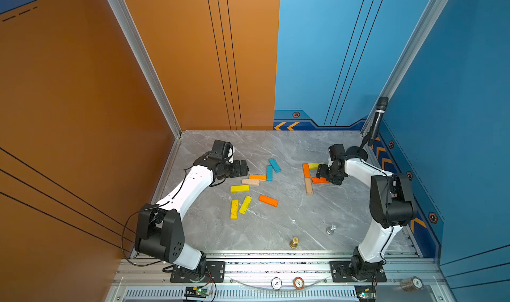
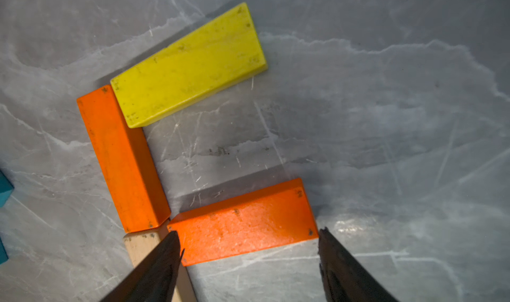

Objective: Assemble the number 6 with building blocks
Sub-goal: Assemble the building block at the center of the board.

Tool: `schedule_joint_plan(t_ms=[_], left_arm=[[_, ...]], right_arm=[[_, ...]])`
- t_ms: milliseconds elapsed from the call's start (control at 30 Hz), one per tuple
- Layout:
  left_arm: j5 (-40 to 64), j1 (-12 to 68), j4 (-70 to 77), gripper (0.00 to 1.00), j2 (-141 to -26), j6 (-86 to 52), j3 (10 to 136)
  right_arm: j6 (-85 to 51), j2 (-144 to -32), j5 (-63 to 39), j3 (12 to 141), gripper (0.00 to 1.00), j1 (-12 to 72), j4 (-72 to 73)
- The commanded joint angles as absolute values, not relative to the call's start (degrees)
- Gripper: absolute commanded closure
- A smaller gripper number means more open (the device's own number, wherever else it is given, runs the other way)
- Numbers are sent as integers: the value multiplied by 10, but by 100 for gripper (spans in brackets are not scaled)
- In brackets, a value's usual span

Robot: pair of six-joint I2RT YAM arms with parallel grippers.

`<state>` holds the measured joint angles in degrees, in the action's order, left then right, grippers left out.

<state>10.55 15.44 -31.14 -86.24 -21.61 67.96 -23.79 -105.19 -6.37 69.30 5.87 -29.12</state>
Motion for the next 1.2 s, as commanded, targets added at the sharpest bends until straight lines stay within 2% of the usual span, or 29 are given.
schedule_joint_plan(t_ms=[0, 533, 800, 1167], left_arm=[[111, 156, -326, 3, -851, -204, 694], [109, 158, -326, 3, -846, -204, 693], [109, 161, -326, 3, -853, -205, 693], [113, 163, -325, 3, -862, -206, 695]], right_arm=[[-218, -1035, -38, 689, 22, 63, -311], [-163, -1043, 1, 693, 19, 80, -342], [-133, -1045, -19, 686, 17, 80, -335], [-134, -1069, -50, 688, 20, 77, -325]])
